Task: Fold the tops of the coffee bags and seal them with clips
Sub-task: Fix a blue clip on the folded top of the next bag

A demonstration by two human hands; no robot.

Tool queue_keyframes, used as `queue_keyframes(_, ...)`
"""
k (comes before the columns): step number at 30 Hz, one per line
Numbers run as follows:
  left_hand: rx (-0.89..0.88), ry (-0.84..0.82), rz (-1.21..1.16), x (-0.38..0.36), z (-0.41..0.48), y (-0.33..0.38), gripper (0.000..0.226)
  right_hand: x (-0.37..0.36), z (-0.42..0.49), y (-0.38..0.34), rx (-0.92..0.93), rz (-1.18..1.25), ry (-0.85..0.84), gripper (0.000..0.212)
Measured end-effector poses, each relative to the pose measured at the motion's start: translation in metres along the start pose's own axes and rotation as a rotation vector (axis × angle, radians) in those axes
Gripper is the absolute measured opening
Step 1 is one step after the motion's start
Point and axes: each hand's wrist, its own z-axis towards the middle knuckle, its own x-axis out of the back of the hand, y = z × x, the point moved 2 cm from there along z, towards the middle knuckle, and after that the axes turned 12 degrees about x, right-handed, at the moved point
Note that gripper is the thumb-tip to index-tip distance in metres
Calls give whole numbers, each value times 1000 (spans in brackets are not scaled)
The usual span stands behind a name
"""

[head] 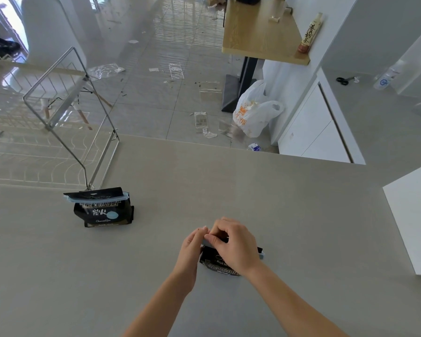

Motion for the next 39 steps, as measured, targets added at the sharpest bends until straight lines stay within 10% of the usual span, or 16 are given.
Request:
queue_keyframes(11,-240,42,214,3,-4,-7,30,6,-18,-6,77,210,101,18)
queue_keyframes(24,-67,-43,217,9,-9,-16,38,4,-20,-5,88,-27,-51,20)
queue_keyframes(39,-209,27,327,29,-21,49,39,84,-35,30,-165,646,100,5)
